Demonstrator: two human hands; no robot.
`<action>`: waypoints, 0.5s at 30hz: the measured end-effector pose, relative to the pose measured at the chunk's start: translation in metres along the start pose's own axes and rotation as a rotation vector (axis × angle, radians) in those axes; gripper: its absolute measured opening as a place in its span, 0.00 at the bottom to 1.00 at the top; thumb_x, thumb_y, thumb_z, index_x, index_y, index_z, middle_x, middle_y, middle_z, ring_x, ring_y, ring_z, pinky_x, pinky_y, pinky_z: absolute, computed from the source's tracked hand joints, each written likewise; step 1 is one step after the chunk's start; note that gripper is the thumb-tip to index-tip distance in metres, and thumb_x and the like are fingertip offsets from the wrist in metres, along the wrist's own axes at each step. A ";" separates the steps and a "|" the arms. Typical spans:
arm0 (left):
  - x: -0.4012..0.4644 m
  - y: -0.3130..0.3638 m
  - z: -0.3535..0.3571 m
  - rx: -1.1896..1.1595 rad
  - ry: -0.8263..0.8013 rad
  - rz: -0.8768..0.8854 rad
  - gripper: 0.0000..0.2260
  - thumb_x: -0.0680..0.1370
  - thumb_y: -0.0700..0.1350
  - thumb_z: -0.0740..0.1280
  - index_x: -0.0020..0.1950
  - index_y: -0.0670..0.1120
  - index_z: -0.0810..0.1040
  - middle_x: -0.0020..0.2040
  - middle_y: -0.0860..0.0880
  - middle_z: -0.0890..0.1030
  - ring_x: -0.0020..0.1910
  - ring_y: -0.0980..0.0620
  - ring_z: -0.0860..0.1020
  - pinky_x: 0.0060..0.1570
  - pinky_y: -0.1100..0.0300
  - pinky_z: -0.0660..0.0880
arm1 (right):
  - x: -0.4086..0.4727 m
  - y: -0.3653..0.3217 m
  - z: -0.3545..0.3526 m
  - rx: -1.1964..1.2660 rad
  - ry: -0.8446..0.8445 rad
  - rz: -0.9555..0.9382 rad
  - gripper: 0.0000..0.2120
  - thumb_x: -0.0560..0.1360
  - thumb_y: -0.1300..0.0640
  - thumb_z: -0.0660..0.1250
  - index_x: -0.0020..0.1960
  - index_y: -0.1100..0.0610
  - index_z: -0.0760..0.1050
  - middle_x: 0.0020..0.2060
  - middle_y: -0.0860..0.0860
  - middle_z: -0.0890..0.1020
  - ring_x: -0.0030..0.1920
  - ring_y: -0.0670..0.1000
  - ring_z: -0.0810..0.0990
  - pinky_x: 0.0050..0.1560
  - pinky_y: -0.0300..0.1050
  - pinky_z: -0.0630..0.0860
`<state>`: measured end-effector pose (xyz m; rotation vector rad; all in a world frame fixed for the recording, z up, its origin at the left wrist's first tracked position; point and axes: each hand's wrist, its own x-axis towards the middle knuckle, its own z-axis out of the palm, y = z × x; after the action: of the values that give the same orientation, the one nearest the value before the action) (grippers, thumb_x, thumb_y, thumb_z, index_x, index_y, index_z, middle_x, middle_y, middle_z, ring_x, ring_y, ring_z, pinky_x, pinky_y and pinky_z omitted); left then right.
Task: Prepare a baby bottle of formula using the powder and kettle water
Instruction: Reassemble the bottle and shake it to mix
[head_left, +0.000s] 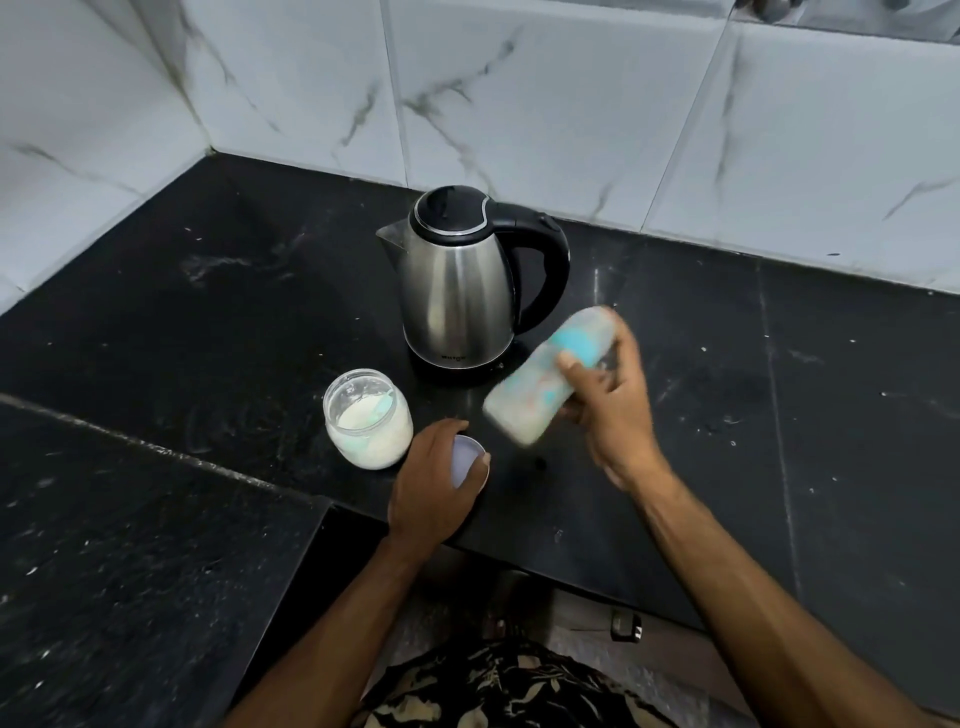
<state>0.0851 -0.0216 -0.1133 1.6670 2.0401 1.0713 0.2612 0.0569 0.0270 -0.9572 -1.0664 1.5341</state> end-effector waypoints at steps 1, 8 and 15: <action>-0.002 0.004 -0.001 -0.006 0.020 0.006 0.23 0.76 0.59 0.64 0.65 0.45 0.76 0.63 0.51 0.77 0.63 0.55 0.73 0.64 0.74 0.60 | 0.004 -0.002 -0.001 0.066 0.071 -0.014 0.31 0.75 0.59 0.72 0.73 0.51 0.62 0.43 0.46 0.85 0.45 0.50 0.85 0.40 0.52 0.83; 0.002 -0.002 -0.001 -0.026 -0.057 0.078 0.17 0.74 0.53 0.71 0.58 0.44 0.79 0.56 0.47 0.80 0.57 0.47 0.78 0.63 0.54 0.73 | -0.017 0.003 0.005 -0.162 -0.298 0.024 0.35 0.70 0.62 0.75 0.71 0.48 0.63 0.50 0.54 0.83 0.47 0.51 0.85 0.40 0.46 0.82; 0.001 0.002 0.000 -0.020 -0.011 0.000 0.21 0.76 0.56 0.68 0.63 0.46 0.76 0.61 0.52 0.77 0.61 0.55 0.73 0.65 0.66 0.66 | -0.005 -0.003 0.003 0.015 -0.028 0.003 0.30 0.73 0.58 0.70 0.71 0.49 0.62 0.46 0.49 0.85 0.45 0.50 0.85 0.39 0.52 0.84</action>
<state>0.0856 -0.0210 -0.1118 1.6599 2.0154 1.0771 0.2604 0.0516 0.0310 -0.9302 -1.0723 1.5594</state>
